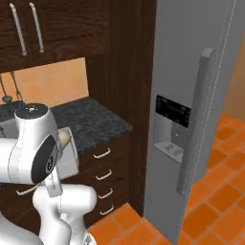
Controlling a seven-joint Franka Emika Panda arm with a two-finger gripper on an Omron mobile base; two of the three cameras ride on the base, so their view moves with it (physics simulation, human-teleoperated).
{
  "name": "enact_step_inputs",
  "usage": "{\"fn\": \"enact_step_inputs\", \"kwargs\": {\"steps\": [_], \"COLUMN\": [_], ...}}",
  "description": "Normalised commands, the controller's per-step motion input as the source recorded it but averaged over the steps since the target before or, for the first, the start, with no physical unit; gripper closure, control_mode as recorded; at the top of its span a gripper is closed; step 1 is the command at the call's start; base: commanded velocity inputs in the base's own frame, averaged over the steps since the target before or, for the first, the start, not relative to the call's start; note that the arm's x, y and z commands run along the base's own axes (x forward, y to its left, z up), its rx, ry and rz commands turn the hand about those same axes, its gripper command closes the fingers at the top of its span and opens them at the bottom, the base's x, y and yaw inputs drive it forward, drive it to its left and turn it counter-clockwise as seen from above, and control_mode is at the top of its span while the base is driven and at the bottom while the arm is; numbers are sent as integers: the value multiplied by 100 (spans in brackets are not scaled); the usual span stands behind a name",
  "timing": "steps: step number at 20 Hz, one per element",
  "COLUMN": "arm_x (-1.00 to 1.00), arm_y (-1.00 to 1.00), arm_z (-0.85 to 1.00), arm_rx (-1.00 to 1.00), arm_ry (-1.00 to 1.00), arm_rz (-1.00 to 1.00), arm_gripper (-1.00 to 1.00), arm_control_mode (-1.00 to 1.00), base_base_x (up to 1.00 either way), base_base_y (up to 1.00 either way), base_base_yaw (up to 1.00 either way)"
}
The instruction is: Take the meat container that has the steak and place it on the second highest rack of the freezer. Then take the vegetable container that has the corn and carrot and place it on the highest rack of the freezer.
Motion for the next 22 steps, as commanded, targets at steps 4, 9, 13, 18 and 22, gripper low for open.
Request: {"fn": "enact_step_inputs", "kwargs": {"steps": [4, 9, 13, 18, 22], "arm_x": [0, 0, 0, 0, 0], "arm_y": [0, 0, 0, 0, 0], "arm_z": [0, 0, 0, 0, 0], "arm_rx": [0, 0, 0, 0, 0], "arm_ry": [0, 0, 0, 0, 0], "arm_rz": [0, 0, 0, 0, 0], "arm_gripper": [100, 100, 100, 100, 100], "arm_control_mode": [100, 100, 100, 100, 100], "base_base_x": [-40, -15, 2, 0, 0], "base_base_y": [-22, -41, -13, -6, -19], "base_base_yaw": [-56, -53, -70, -74, -67]}}
